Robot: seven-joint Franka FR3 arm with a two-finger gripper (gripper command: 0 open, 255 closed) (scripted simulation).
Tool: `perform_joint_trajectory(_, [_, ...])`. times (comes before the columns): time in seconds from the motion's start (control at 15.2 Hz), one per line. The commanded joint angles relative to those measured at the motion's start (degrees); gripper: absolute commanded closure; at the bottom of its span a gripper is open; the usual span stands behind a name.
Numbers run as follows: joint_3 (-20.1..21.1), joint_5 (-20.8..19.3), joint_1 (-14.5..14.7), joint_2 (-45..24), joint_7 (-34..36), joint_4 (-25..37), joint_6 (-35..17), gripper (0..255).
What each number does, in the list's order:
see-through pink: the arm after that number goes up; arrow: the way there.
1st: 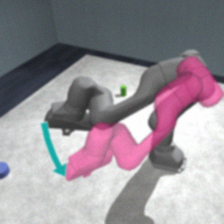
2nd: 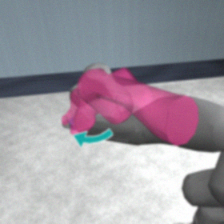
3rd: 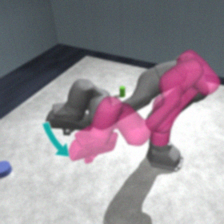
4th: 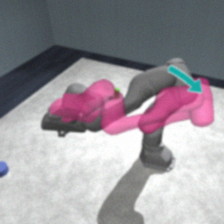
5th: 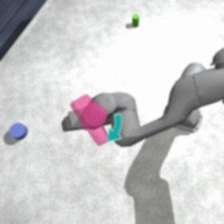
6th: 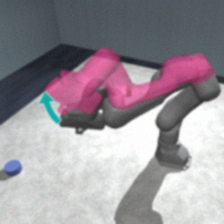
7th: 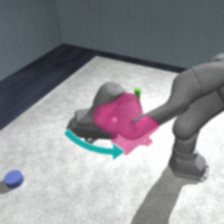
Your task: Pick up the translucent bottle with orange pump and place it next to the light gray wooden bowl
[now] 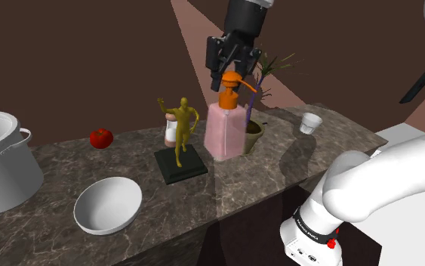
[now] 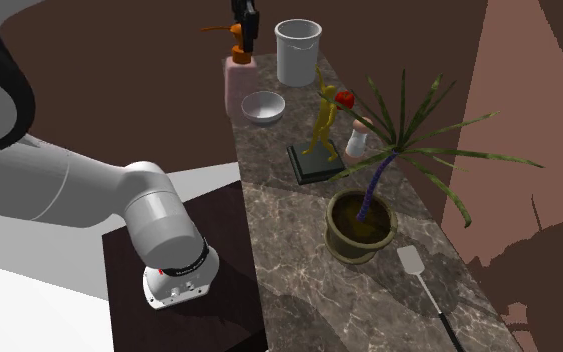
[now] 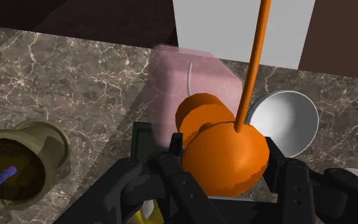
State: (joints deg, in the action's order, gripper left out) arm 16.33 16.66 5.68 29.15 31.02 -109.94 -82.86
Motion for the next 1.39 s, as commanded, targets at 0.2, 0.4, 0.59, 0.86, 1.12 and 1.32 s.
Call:
perform_joint_trajectory(0.2, [6.7,1.0,1.1,-5.4,7.7,4.6,-2.7,255])
perform_joint_trajectory(0.4, [6.8,1.3,1.3,-4.6,7.1,1.5,-4.9,255])
perform_joint_trajectory(0.59, [7.0,1.6,1.4,-3.8,6.6,-1.5,-7.1,255])
perform_joint_trajectory(0.86, [7.2,2.0,1.6,-3.0,6.0,-5.2,-10.0,255])
perform_joint_trajectory(1.12, [7.5,2.4,1.8,-2.3,5.4,-8.7,-12.9,255])
perform_joint_trajectory(1.32, [7.8,2.7,2.0,-2.0,4.9,-11.3,-15.1,255])
